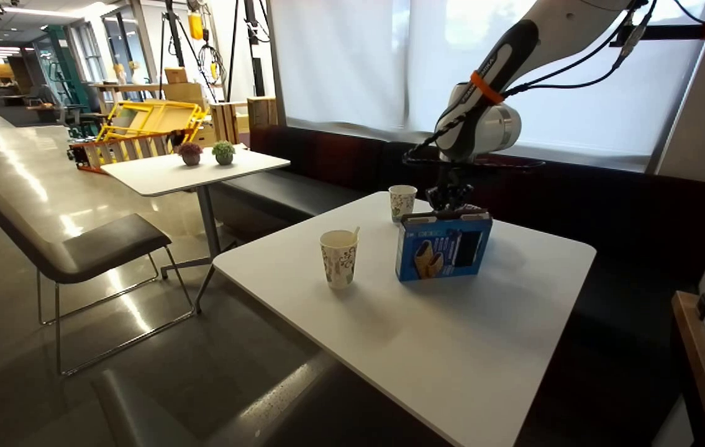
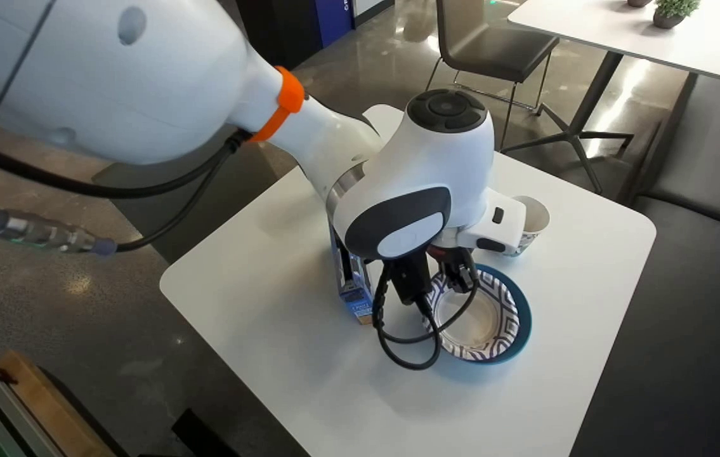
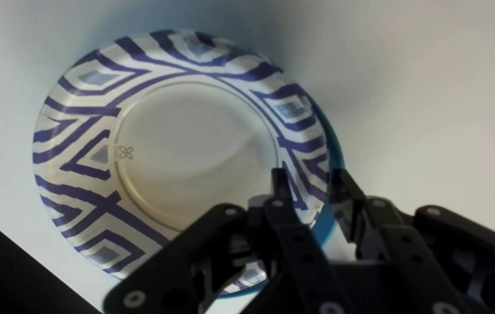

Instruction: Remove the plate from the top of the blue bowl and place it on the table

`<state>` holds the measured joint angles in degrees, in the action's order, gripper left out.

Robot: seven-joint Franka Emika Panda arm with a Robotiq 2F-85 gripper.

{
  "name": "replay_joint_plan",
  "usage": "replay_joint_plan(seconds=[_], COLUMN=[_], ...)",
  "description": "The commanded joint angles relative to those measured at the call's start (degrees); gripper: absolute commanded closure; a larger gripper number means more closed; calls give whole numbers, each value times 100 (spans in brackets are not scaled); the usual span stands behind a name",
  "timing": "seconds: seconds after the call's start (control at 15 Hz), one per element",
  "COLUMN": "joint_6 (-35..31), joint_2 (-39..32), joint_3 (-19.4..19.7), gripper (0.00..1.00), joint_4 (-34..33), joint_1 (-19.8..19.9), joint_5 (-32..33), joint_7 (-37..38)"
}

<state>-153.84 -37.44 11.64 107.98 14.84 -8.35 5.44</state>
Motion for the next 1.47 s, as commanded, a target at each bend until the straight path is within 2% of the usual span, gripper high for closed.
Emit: replay_joint_plan(seconds=[0.0,0.47,1.13,1.4], joint_6=[-194,-264,-231,-276], joint_2=[-63,-206,-301,-386], joint_3=[-105,12,231,197], gripper=[68,68,69,67], joint_4=[-27,-83,-121,-135], joint_1=[62,-53,-56,-3], joint_5=[48,209,280,270], joint_7=[-135,-70,58,-24])
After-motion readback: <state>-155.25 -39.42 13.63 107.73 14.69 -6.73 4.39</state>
